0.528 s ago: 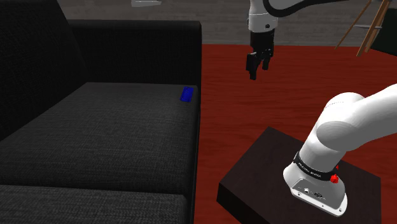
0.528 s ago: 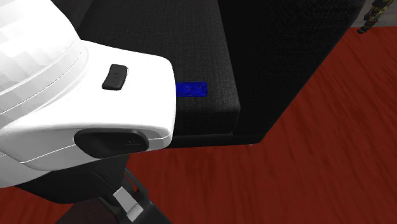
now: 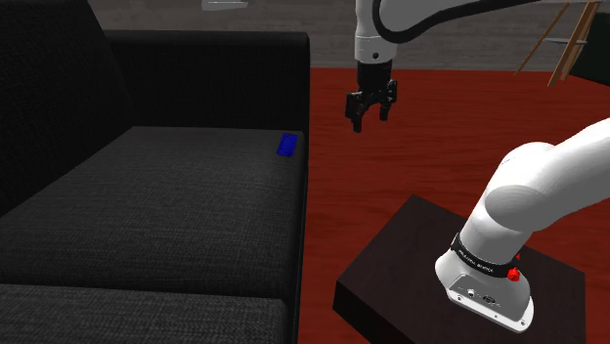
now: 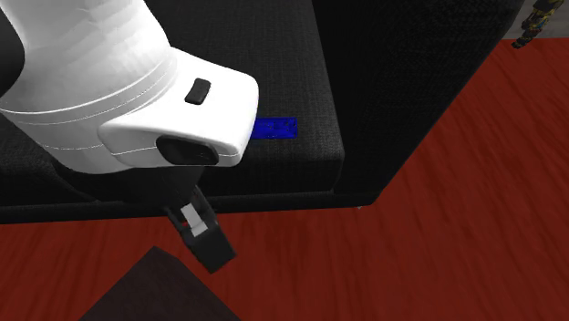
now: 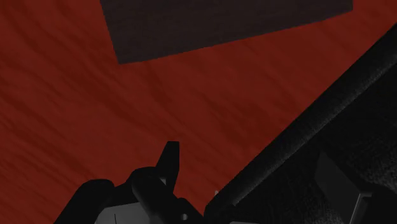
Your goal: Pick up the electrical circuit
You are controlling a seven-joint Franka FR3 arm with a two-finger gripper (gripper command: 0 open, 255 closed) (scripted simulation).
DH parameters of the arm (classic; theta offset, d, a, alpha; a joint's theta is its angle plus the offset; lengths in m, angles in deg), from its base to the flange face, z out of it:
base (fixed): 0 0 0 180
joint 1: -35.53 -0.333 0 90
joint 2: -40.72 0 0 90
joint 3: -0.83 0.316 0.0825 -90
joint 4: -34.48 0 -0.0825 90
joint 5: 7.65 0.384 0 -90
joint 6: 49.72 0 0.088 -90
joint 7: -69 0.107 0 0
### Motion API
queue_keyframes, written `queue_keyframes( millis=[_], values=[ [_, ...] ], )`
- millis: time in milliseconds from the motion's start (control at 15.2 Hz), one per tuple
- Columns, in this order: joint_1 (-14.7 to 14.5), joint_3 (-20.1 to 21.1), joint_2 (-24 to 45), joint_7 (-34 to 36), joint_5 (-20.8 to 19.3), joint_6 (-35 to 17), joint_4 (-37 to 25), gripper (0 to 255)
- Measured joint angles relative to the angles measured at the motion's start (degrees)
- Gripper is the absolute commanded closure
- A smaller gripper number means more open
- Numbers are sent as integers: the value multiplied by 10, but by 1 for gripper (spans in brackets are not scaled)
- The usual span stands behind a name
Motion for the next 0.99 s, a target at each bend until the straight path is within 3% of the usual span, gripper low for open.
queue_keyframes(
  millis=[528, 990],
  values=[
    [20, 61, 139, 187, 51, -128, -53, 0],
    [41, 95, 275, 345, 48, -217, -142, 0]
  ],
)
